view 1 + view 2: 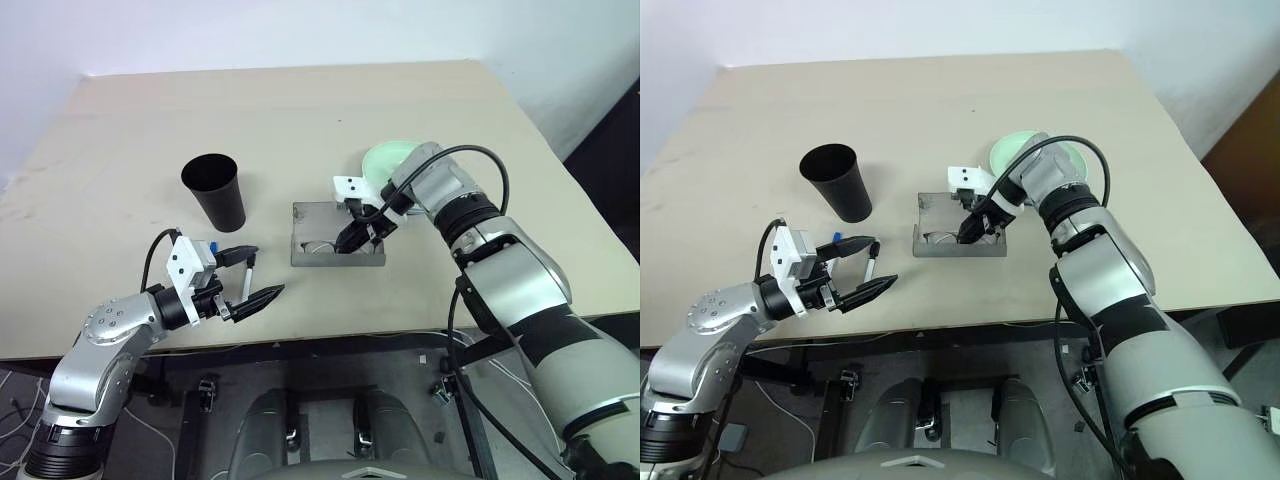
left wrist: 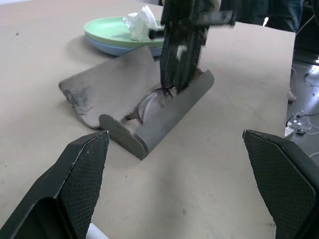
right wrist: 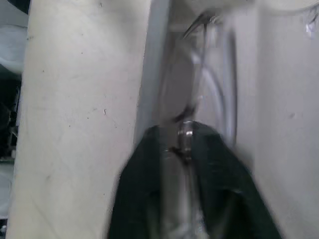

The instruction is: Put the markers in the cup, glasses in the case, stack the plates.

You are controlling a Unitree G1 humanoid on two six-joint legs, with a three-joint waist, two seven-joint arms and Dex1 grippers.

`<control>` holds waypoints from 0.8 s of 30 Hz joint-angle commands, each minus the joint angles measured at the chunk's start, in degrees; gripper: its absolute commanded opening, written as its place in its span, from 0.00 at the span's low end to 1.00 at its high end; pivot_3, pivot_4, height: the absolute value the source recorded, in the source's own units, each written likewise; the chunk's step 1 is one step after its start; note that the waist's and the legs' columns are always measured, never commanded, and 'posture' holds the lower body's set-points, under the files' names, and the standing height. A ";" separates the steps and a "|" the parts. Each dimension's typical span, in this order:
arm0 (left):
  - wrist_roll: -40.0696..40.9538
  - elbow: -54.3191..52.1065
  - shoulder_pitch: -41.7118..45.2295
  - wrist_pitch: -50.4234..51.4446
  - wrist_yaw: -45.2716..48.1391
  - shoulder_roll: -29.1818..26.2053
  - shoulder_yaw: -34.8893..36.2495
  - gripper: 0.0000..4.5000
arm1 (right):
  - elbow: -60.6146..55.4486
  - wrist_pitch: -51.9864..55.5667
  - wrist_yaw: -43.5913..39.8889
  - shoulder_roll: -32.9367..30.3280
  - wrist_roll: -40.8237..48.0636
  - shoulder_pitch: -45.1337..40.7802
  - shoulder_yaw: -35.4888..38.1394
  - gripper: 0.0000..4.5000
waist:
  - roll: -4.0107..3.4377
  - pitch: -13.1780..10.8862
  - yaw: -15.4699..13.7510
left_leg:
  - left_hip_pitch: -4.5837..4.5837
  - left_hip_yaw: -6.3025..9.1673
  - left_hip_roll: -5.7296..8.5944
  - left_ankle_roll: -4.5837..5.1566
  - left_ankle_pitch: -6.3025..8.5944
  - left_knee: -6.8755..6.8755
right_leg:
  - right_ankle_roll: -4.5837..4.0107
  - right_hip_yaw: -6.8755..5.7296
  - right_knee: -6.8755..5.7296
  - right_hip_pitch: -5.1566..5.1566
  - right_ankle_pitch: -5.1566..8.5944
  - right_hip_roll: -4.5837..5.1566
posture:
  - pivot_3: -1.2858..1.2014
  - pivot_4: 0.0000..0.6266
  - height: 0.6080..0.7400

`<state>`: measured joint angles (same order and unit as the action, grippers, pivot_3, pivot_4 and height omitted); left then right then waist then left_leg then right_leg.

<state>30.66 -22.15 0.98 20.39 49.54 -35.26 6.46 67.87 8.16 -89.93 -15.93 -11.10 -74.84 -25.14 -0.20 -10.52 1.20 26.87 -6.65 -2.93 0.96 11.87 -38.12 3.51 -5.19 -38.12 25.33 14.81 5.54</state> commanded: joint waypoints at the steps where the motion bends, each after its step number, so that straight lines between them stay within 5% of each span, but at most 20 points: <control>1: 0.71 -2.47 -0.09 -1.34 -0.04 0.02 1.17 1.00 | 0.49 -0.09 1.05 0.16 -0.24 -1.72 1.76 0.45 | 0.01 0.01 0.01 | 0.02 0.00 0.01 0.00 0.00 0.00 | 0.00 0.02 0.00 0.01 0.00 0.00 | 0.52 0.24 0.70; 8: 1.00 -2.51 0.23 -0.71 0.01 0.05 0.79 1.00 | 1.56 0.20 1.88 0.02 -0.60 -3.55 3.09 0.91 | 0.00 0.00 0.04 | 0.06 0.00 0.00 0.00 0.00 0.05 | -0.01 0.03 0.01 0.06 0.00 0.01 | 0.52 0.24 0.70; 24: 0.69 -1.85 1.49 -0.32 0.21 0.32 -0.41 1.00 | 1.98 8.62 -1.17 0.30 -0.67 -6.95 4.48 0.91 | 0.00 0.00 0.04 | 0.16 0.00 0.01 0.00 0.00 0.05 | -0.03 0.03 0.02 0.14 0.00 0.03 | 0.52 0.24 0.70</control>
<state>30.70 -22.52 2.09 20.61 49.61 -34.89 5.76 70.00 16.02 -90.56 -15.71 -12.23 -79.48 -21.91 -0.20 -10.52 1.25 27.04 -6.65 -2.93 0.96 11.88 -38.07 3.48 -5.15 -38.10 25.49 14.81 5.57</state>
